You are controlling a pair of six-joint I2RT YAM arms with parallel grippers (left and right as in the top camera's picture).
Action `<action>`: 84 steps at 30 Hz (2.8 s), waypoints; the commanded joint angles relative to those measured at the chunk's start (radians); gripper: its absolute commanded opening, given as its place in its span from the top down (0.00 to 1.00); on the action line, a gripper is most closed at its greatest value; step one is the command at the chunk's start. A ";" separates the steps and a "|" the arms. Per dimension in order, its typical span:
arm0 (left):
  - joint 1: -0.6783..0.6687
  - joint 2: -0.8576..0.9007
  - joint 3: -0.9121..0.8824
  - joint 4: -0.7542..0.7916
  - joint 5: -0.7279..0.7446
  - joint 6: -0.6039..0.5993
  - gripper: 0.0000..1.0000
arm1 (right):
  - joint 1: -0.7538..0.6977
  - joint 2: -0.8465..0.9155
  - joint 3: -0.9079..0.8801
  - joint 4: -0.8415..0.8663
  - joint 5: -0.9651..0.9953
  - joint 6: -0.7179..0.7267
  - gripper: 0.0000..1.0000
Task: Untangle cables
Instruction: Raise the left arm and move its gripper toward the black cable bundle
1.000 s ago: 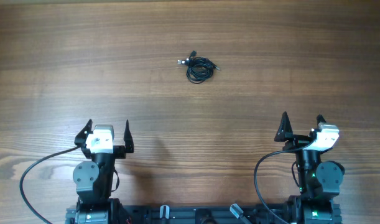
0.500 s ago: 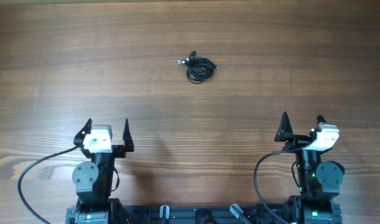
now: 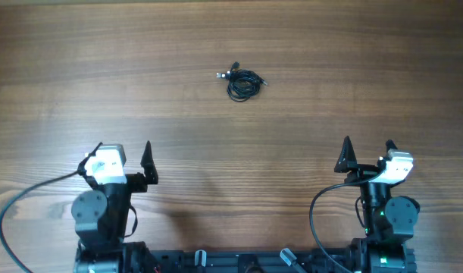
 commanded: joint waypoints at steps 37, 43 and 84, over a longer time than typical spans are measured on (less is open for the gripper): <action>-0.102 1.123 1.030 -0.577 0.337 -0.009 0.00 | 0.005 0.003 -0.002 0.003 -0.016 -0.018 0.00; -0.219 1.327 1.219 -0.647 0.333 -0.013 0.00 | 0.005 0.003 -0.002 0.003 -0.016 -0.018 0.00; -0.269 1.434 1.271 -0.613 0.182 -0.361 0.00 | 0.005 0.003 -0.002 0.003 -0.016 -0.018 0.00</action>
